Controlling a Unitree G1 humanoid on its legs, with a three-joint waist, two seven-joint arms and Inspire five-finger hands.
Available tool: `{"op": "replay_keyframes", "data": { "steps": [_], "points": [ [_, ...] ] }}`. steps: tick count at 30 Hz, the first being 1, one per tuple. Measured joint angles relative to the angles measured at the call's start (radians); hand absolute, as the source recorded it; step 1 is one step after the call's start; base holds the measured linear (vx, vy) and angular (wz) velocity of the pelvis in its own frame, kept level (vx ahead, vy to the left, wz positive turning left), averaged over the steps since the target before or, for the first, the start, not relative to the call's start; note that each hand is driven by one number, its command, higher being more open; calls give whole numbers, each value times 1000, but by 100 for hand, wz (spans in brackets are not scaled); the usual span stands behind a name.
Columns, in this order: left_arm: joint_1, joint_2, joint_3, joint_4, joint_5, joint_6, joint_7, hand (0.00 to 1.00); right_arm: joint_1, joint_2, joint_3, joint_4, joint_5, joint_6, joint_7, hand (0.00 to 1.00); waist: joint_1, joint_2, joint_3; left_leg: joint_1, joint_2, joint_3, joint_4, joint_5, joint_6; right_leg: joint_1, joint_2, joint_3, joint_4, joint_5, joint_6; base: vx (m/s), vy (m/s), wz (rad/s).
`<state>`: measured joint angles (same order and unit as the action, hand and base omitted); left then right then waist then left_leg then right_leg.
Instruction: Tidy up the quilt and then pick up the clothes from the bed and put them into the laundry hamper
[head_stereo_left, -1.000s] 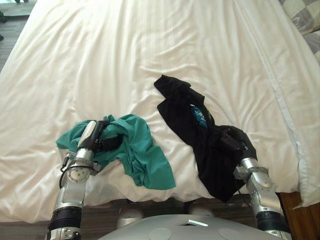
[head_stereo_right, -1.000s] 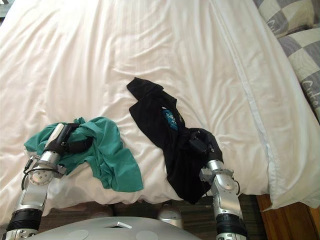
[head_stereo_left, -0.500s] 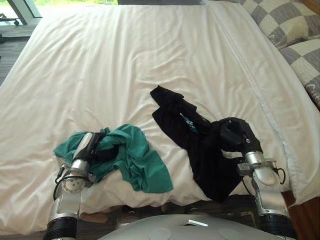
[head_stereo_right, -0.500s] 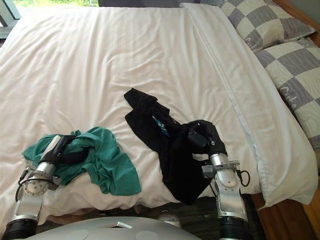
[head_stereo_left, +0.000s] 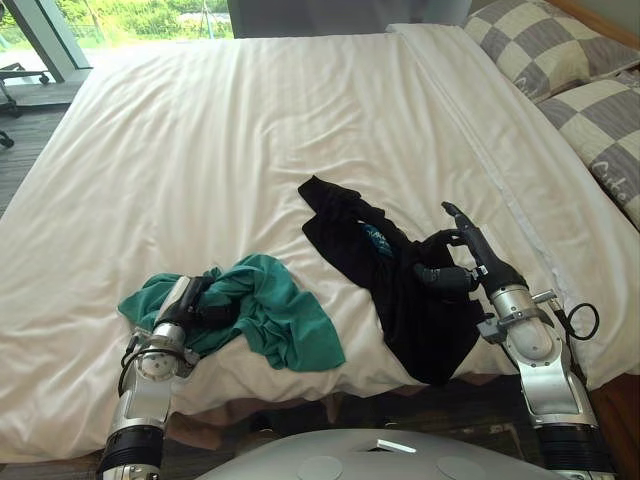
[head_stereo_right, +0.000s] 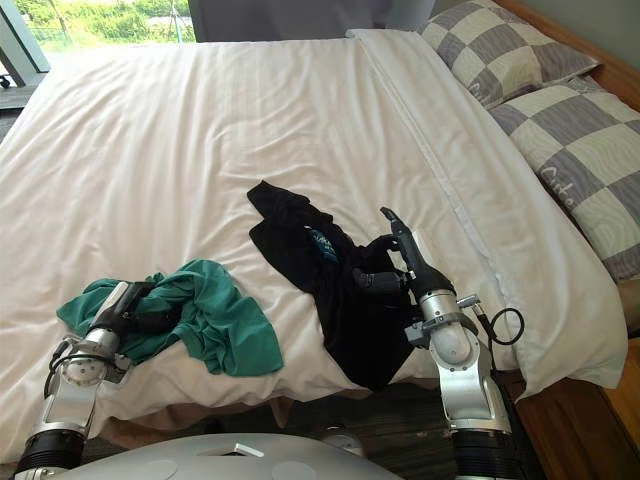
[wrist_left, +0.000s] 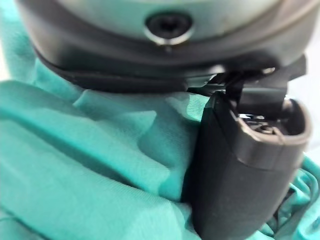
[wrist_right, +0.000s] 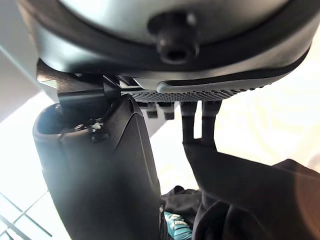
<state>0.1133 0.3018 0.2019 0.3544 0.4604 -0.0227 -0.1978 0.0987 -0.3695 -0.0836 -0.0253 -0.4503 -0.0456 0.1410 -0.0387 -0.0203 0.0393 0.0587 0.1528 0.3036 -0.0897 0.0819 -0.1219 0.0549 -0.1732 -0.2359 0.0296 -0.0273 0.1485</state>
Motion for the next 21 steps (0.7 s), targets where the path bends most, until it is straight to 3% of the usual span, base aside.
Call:
{"op": "replay_keyframes", "data": {
  "steps": [3, 7, 10, 15, 21],
  "points": [
    [-24, 7, -24, 17, 0, 6, 12, 0, -50, -12, 69, 55, -20, 2, 5, 100, 7, -5, 3, -4, -1, -10, 0, 6, 3, 2, -1, -10, 0, 1, 0, -5, 1, 10],
    [-68, 15, -51, 33, 15, 8, 28, 0, -123, -11, 194, 135, -106, 28, 7, 100, 19, -32, 20, -16, 0, -36, 0, 21, 4, 13, 1, -34, 0, 4, -4, -16, -5, 20],
    [-128, 32, -80, 35, 17, 5, 49, 0, -181, -7, 268, 191, -135, 82, 7, 100, 65, -70, 41, -49, 14, -43, 0, 39, 3, -12, 16, -36, 2, 16, -23, -87, 18, 8],
    [-251, 78, -89, 32, 17, -21, 66, 0, -330, 49, 306, 304, -131, 156, -15, 100, 112, -140, 103, -123, 46, -56, -1, 77, 2, -80, 46, -37, 6, 40, -48, -133, 37, 3],
    [-366, 111, -90, 12, 17, -27, 69, 0, -427, 56, 327, 357, -132, 221, -45, 100, 146, -195, 187, -171, 70, -53, -1, 103, 4, -126, 72, -7, -1, 41, -43, -135, 52, 1]
  ]
}}
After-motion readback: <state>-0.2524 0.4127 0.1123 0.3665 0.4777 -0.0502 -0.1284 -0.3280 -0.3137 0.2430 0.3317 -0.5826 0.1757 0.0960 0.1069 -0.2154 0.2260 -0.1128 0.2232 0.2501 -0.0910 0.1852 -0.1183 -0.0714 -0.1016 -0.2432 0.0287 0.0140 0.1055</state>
